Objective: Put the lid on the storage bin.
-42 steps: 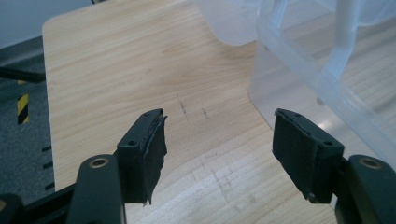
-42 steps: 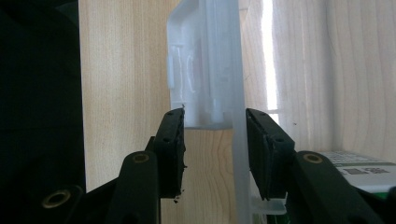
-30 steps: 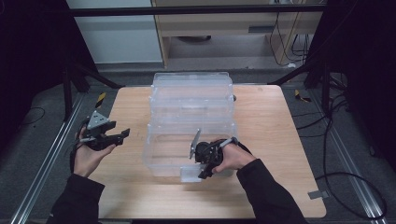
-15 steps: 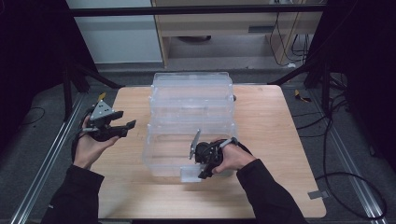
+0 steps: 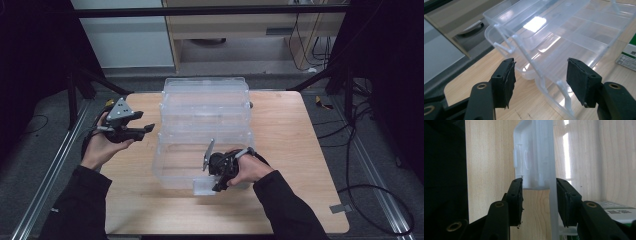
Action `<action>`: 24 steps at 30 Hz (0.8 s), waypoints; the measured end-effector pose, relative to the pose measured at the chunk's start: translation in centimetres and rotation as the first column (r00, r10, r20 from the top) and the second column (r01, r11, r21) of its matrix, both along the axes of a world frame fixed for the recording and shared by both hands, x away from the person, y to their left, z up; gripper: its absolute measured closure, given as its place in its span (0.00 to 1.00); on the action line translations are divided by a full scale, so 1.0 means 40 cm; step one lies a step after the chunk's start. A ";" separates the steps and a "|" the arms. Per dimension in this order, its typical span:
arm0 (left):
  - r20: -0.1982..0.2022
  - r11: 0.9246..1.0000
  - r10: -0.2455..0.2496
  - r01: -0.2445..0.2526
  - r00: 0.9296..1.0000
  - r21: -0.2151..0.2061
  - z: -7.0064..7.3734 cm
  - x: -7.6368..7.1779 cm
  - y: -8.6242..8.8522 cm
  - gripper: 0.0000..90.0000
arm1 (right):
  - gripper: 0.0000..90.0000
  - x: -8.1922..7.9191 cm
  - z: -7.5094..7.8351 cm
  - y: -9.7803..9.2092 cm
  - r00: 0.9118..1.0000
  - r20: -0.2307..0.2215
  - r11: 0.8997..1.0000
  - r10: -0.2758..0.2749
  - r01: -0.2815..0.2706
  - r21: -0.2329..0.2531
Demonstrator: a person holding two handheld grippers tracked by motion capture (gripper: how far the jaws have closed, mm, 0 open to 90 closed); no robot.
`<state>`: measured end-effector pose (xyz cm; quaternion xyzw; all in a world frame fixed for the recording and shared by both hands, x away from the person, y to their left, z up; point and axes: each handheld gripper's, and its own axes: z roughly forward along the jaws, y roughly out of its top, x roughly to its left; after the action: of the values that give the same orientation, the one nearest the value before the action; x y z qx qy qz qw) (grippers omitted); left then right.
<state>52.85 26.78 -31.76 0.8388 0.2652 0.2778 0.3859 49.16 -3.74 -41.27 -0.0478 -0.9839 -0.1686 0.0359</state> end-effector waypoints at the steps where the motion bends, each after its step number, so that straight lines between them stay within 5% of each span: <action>1: -0.012 1.000 -0.017 0.017 1.000 0.004 0.001 0.001 -0.006 0.44 | 0.66 0.000 0.000 0.000 1.000 -0.001 1.000 0.001 -0.001 0.000; 5: -0.025 0.995 -0.069 0.071 0.997 0.070 0.006 0.012 -0.027 0.44 | 0.66 -0.002 0.000 0.001 1.000 0.002 1.000 0.002 -0.002 -0.005; 15: 0.000 0.982 -0.151 0.150 0.989 0.112 0.052 0.027 -0.067 0.44 | 0.65 -0.002 -0.001 0.001 1.000 0.001 1.000 0.002 -0.002 -0.004; 24: -0.008 0.954 -0.225 0.222 0.974 0.200 0.075 0.048 -0.115 0.46 | 0.65 -0.003 -0.001 0.001 1.000 0.006 1.000 0.002 -0.002 -0.004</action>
<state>54.76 22.18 -28.75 0.8958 0.1367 0.2637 0.3306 49.02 -3.68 -41.32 -0.0463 -0.9844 -0.1665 0.0333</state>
